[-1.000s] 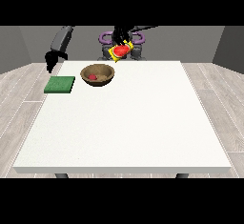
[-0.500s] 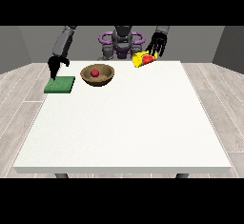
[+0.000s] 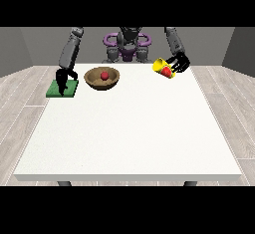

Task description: Pick the cup and pour the ball into the bowl, then pick the bowl and place it on the pad

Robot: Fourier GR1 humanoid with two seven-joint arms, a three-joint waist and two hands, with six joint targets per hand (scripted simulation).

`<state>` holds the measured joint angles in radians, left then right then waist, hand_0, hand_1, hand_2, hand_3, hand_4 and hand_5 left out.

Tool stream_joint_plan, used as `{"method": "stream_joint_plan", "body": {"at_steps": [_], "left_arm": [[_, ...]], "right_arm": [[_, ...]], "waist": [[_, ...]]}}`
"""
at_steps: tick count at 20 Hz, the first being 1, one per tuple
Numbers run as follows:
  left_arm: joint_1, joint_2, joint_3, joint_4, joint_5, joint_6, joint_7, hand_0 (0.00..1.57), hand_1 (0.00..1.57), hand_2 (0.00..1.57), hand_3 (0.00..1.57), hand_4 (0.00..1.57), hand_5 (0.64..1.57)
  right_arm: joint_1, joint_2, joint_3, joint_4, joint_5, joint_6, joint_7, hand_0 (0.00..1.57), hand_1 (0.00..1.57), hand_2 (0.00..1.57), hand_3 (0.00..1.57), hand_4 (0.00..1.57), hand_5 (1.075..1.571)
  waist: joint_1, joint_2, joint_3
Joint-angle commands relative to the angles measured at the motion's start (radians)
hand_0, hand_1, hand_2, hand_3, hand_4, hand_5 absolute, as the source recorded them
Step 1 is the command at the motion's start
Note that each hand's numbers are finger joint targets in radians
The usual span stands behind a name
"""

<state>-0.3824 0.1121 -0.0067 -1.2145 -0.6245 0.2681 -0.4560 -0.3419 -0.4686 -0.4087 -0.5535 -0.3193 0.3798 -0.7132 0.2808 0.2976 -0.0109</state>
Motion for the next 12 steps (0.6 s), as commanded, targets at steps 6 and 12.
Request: {"method": "stream_joint_plan", "body": {"at_steps": [6,12], "left_arm": [[-0.032,-0.015,0.146,0.205,0.346,-0.251,-0.21,0.0,0.0,0.0,0.0,0.0,0.642],[-0.09,0.031,0.186,0.219,0.377,-0.289,-0.188,0.0,0.0,0.0,0.0,0.0,0.654]], "right_arm": [[-0.031,0.072,0.029,-0.11,-0.009,-0.039,0.0,0.0,0.0,0.0,0.0,0.0,1.569],[-0.083,0.14,0.062,-0.079,0.003,-0.083,0.047,0.0,0.0,0.0,0.0,0.0,1.569]], "waist": [[-0.051,0.109,0.0079],[-0.082,0.095,0.0107]]}}
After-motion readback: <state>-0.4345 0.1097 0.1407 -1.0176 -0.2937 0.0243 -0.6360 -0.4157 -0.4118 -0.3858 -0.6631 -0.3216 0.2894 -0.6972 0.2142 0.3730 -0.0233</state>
